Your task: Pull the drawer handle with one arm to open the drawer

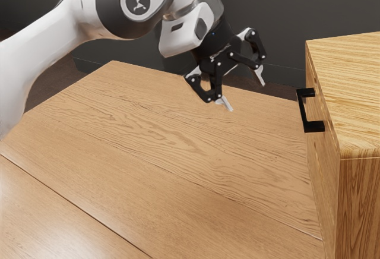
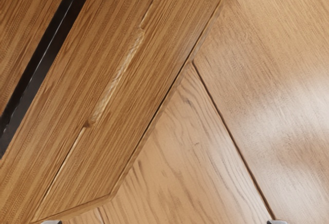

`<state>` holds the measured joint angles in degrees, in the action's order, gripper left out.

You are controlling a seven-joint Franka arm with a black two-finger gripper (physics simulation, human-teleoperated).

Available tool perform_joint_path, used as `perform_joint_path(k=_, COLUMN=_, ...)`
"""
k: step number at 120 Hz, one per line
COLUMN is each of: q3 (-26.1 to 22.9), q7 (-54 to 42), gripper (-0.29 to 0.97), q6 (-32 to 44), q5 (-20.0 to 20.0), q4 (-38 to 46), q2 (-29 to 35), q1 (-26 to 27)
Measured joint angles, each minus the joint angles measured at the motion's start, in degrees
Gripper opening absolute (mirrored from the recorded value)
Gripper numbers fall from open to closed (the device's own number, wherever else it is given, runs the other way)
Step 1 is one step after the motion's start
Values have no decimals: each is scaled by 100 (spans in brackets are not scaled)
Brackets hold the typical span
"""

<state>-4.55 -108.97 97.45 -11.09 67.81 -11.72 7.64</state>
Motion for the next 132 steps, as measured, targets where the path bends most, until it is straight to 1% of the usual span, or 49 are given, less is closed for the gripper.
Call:
perform_joint_path(k=9, q3=-77, q7=-379, gripper=41, q6=117, q5=-211, q4=-61, q2=-80, q1=-7)
perform_joint_path(k=23, q3=-279, q7=-881, gripper=33, q6=311, q5=-437, q4=-79, q2=-120, q1=14)
perform_joint_path(k=44, q3=-325, q7=-1466, gripper=25, q6=501, q5=-601, q4=-75, q2=-238, q1=17)
perform_joint_path(k=66, q3=-324, q7=-1918, gripper=21, q6=610, q5=-763, q4=-67, q2=-298, q1=91)
perform_joint_path(k=86, q3=-310, q7=-2218, gripper=18, q6=653, q5=-840, q4=33, q2=-362, q1=108)
perform_joint_path(k=102, q3=-296, q7=-2405, gripper=10, q6=675, q5=-866, q4=195, q2=-362, q1=108)
perform_joint_path(k=109, q3=-282, q7=-2479, gripper=8, q6=703, q5=-875, q4=361, q2=-289, q1=97)
perform_joint_path(k=121, q3=-270, q7=-2584, gripper=-2, q6=732, q5=-872, q4=589, q2=-76, q1=41)
perform_joint_path(k=132, q3=-269, q7=-2669, gripper=-6, q6=756, q5=-880, q4=801, q2=124, q1=-14)
